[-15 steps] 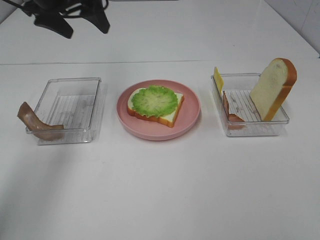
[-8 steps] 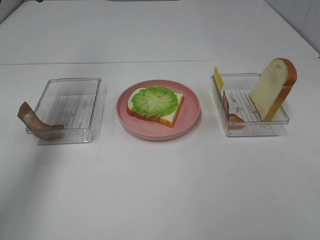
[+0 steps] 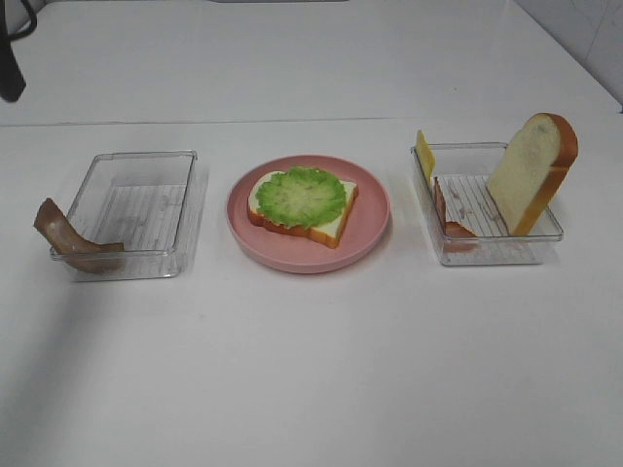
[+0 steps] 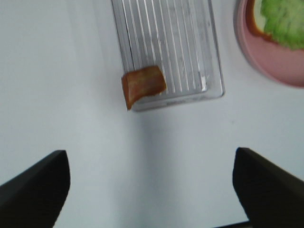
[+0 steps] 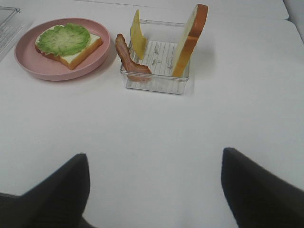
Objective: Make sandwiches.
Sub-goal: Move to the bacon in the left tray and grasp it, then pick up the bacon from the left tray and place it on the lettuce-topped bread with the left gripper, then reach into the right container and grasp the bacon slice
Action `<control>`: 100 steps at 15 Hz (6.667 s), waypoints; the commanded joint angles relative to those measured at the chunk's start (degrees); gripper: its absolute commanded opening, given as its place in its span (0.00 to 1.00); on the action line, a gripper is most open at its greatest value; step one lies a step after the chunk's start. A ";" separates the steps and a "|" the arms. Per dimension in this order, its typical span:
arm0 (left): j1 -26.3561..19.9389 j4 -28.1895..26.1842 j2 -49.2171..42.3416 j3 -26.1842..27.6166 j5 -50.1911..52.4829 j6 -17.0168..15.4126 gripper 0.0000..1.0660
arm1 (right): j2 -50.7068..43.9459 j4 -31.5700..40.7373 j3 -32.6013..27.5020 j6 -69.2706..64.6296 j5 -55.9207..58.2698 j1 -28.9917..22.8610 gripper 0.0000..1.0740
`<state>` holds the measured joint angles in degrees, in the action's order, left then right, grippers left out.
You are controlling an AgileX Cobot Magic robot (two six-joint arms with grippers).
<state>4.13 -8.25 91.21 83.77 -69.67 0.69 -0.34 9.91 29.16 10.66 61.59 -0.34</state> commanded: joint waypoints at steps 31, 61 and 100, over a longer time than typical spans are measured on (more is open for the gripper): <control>0.06 -1.09 19.25 -10.20 23.78 -7.39 0.21 | -0.63 0.11 -0.11 0.40 -0.23 0.40 0.68; 13.92 -88.87 35.07 4.70 22.98 52.20 0.00 | -0.63 0.11 -0.11 0.46 -0.23 0.40 0.68; 9.91 0.23 -11.17 7.16 -4.07 5.27 0.90 | -0.63 0.11 -0.11 0.46 -0.23 0.40 0.68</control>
<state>13.98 -8.19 82.33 91.39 -69.39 6.59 -0.34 9.91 29.16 10.66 61.59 -0.34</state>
